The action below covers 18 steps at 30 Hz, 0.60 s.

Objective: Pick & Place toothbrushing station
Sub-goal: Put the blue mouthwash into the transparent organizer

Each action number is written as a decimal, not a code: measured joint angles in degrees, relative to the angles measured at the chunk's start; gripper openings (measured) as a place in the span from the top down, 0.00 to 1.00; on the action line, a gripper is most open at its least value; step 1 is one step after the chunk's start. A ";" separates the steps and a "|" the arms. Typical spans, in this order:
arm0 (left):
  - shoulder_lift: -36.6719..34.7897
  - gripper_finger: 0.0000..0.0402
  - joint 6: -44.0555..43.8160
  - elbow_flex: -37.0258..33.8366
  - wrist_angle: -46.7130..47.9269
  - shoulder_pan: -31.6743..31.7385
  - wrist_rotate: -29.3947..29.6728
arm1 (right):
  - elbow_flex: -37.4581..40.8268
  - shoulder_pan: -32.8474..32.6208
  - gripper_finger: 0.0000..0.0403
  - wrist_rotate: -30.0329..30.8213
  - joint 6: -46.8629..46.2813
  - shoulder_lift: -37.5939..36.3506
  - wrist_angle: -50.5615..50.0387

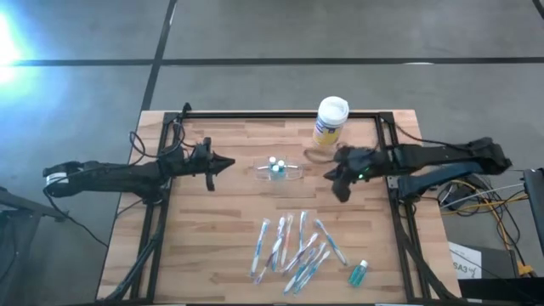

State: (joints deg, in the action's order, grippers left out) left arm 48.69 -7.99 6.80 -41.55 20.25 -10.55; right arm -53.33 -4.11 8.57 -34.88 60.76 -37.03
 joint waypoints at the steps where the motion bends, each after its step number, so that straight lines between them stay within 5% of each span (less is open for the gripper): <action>1: 0.02 0.98 -0.04 0.03 0.14 0.00 -0.43 | -2.22 -1.66 0.98 0.71 -1.24 2.02 -2.29; 12: 0.02 0.97 -3.93 0.01 0.53 -0.04 -4.89 | -25.46 -24.11 0.98 13.64 -27.44 18.70 -23.92; 18: 0.02 0.98 -4.39 0.08 0.49 -0.04 -4.98 | -34.17 -33.35 0.98 13.11 -46.28 28.29 -35.67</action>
State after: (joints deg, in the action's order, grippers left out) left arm 48.71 -12.38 6.88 -41.06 20.21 -15.53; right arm -87.49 -37.47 21.68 -81.16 89.05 -72.70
